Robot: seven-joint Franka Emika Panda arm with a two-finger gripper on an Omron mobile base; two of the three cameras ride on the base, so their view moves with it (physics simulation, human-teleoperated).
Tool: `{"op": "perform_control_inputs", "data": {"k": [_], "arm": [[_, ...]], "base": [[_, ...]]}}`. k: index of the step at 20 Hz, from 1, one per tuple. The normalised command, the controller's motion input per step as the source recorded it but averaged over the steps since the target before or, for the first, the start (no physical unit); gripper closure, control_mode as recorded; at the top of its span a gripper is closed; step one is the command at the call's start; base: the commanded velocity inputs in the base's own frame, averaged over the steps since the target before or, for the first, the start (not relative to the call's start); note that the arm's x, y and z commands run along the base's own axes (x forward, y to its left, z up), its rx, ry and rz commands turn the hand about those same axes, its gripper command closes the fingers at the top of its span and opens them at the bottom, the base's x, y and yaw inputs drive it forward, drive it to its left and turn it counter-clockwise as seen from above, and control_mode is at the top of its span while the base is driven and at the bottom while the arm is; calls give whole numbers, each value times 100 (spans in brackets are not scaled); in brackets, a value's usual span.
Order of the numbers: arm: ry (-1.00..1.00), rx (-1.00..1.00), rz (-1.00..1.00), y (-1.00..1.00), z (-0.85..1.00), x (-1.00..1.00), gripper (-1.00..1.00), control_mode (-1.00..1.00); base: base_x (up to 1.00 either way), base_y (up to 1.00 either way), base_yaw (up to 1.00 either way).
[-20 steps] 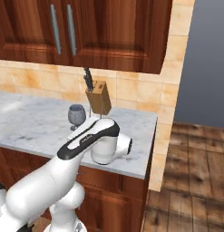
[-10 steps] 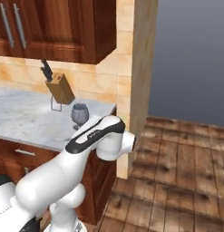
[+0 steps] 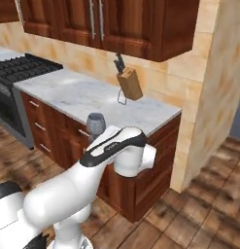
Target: Retrieve the wine glasses from the counter and place one next to each plate.
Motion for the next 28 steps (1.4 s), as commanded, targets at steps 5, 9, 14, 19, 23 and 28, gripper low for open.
{"op": "perform_control_inputs", "data": {"k": [5, 9, 14, 19, 23, 28], "arm": [[0, 0, 0, 0, 0, 0, 100, 100], [0, 0, 0, 0, 0, 0, 100, 100], [0, 0, 0, 0, 0, 0, 100, 100], [0, 0, 0, 0, 0, 0, 100, 100], [0, 0, 0, 0, 0, 0, 100, 100], [0, 0, 0, 0, 0, 0, 100, 100]], "base": [[0, -7, 100], [0, -2, 100], [0, -1, 100], [-27, -14, 88], [-84, -3, 66], [-100, 15, 29]]}}
